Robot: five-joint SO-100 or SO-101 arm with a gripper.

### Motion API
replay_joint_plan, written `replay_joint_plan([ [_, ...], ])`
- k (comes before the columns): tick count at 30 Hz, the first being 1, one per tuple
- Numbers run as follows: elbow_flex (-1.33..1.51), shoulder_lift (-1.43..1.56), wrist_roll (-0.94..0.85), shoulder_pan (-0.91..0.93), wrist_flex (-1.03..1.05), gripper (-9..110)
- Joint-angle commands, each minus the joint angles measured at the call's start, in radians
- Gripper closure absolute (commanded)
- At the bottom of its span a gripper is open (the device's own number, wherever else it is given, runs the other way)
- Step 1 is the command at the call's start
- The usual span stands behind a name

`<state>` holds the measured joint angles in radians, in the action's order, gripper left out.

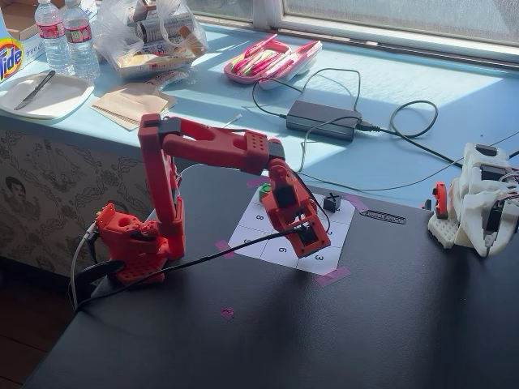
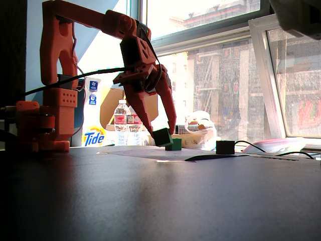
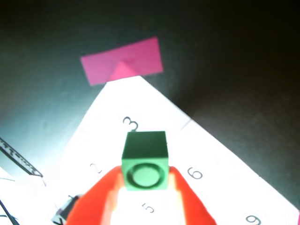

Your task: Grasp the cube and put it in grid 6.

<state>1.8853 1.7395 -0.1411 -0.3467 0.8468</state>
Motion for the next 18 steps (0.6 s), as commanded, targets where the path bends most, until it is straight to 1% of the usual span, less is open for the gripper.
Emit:
replay_joint_plan([
  [1,-0.015,0.017,0.031,-0.003,0.051,101],
  [6,-0.023,0.046,0.140,0.023,0.101,101],
  [10,-0.040,0.058,0.161,0.044,0.117,101],
  [13,-0.074,0.038,0.212,0.055,0.160,101],
  [18,-0.087,0.015,0.310,-0.014,0.236,101],
])
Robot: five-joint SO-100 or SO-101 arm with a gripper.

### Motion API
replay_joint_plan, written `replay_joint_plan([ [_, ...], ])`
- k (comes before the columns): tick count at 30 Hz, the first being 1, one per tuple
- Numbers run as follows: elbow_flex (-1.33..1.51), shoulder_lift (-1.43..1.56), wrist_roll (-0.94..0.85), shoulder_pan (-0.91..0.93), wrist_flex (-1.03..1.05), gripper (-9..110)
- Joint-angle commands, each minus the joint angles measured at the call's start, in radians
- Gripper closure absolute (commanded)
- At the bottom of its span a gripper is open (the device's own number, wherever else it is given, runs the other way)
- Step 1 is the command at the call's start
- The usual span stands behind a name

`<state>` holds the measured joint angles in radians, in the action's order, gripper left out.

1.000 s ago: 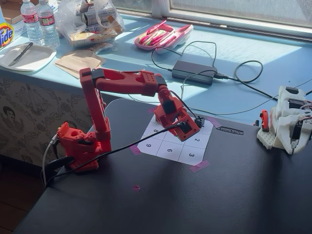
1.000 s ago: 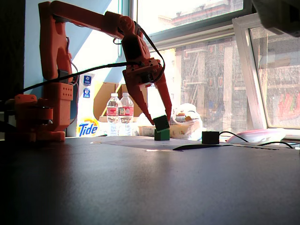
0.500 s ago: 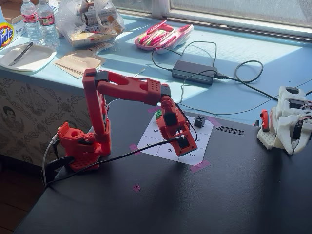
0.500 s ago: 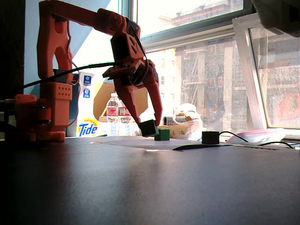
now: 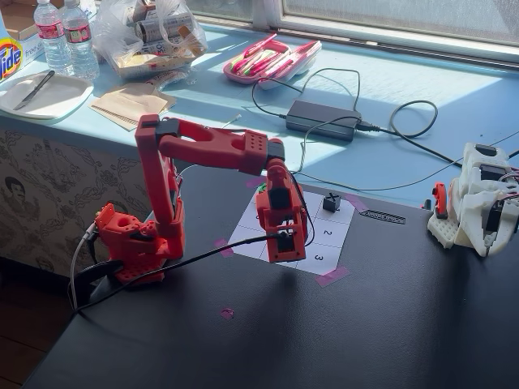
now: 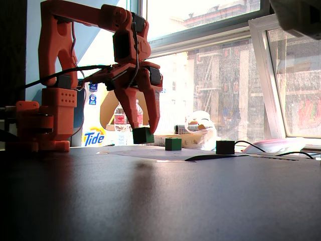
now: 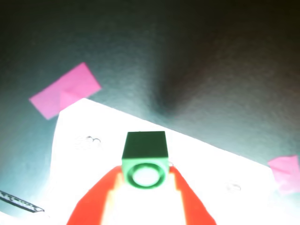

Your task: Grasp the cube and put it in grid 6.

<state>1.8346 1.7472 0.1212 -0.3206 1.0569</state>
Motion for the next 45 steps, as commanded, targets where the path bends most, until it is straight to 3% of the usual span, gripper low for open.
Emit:
replay_joint_plan([
  [1,-0.034,0.006,0.080,-0.054,0.034,101],
  [10,-0.005,0.003,0.222,-0.092,0.064,101],
  [25,0.120,0.008,0.155,-0.117,-0.048,101],
  [26,0.124,0.014,0.140,-0.117,-0.061,100],
  [28,0.120,0.011,0.147,-0.121,-0.049,77],
  [34,0.172,0.097,0.172,-0.103,-0.057,60],
  [45,0.186,0.261,0.163,-0.115,0.048,55],
])
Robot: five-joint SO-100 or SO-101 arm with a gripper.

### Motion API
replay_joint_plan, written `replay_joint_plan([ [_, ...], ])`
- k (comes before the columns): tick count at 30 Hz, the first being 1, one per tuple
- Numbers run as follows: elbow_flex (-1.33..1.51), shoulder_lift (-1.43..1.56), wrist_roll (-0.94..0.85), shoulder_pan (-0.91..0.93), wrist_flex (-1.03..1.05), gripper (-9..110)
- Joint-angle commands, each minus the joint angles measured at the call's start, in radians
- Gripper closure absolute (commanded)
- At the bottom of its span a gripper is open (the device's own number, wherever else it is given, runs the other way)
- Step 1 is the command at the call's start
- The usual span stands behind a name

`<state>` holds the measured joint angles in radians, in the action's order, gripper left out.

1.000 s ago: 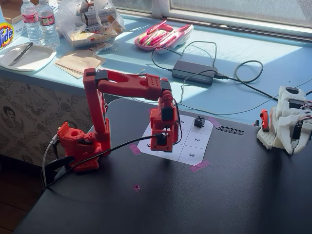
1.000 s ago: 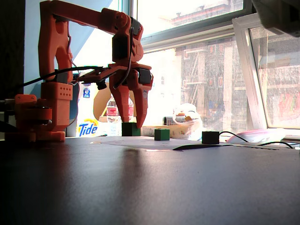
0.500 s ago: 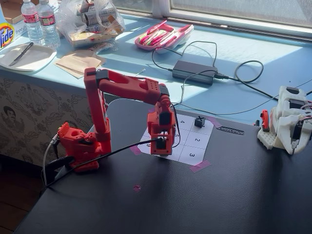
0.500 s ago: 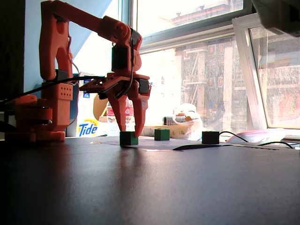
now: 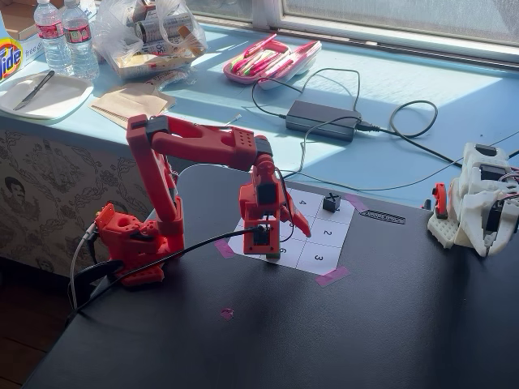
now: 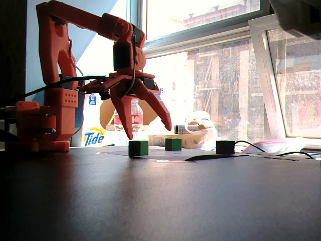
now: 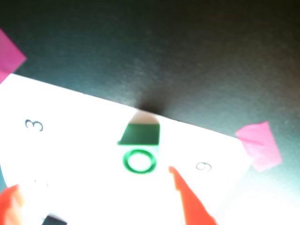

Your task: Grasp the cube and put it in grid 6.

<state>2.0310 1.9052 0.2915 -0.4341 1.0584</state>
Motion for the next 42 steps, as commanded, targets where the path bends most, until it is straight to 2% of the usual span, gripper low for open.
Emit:
replay_joint_plan([
  [1,-0.011,0.146,-0.018,0.003,0.064,56],
  [5,-0.003,0.314,-0.081,0.043,0.126,62],
  [6,0.003,0.344,-0.098,0.069,0.129,68],
  [8,0.011,0.379,-0.124,0.161,0.117,87],
  [12,0.100,0.442,-0.210,0.405,-0.023,100],
  [17,0.270,0.454,-0.311,0.627,-0.256,101],
  [22,0.393,0.466,-0.354,0.672,-0.284,101],
  [29,0.746,0.537,-0.459,0.732,-0.594,101],
  [34,0.904,0.801,-0.471,0.742,-0.673,101],
  [39,1.092,1.379,-0.502,0.742,-0.621,101],
  [42,1.081,1.394,-0.485,0.752,-0.641,101],
])
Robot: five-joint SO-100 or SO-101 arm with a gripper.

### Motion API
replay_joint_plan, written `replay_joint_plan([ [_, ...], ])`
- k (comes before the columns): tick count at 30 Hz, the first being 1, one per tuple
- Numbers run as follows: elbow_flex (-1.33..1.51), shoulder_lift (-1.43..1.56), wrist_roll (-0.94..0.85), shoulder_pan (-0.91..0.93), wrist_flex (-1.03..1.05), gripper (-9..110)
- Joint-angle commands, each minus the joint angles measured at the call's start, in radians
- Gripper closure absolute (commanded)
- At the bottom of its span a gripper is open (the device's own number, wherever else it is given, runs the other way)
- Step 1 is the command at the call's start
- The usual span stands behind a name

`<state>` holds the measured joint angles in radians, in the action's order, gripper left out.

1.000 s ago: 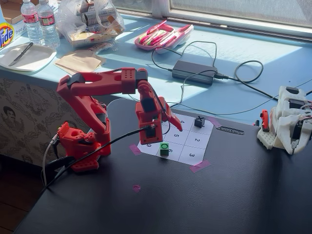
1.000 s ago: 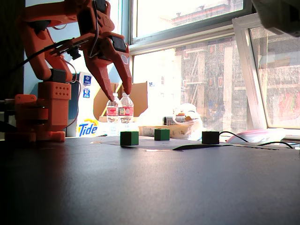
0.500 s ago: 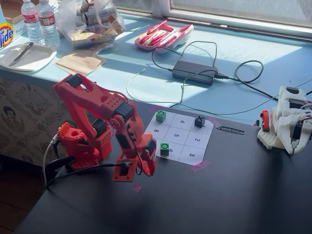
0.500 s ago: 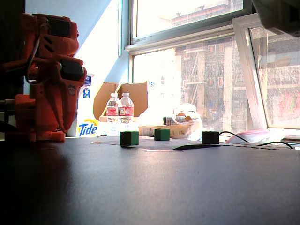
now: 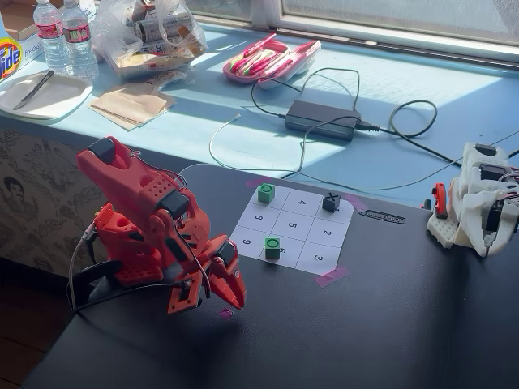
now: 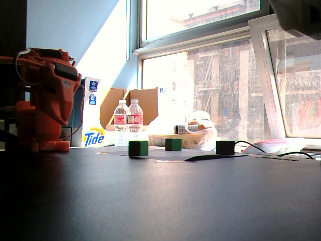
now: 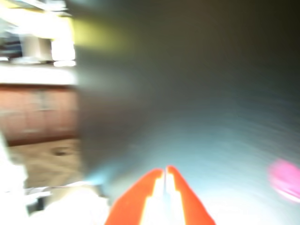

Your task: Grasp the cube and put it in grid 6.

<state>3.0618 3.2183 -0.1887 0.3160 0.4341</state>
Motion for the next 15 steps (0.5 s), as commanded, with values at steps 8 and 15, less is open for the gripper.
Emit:
replay_joint_plan([
  [8,0.067,0.081,0.012,0.006,-0.040,101],
  [15,0.071,0.081,0.095,-0.081,0.222,101],
])
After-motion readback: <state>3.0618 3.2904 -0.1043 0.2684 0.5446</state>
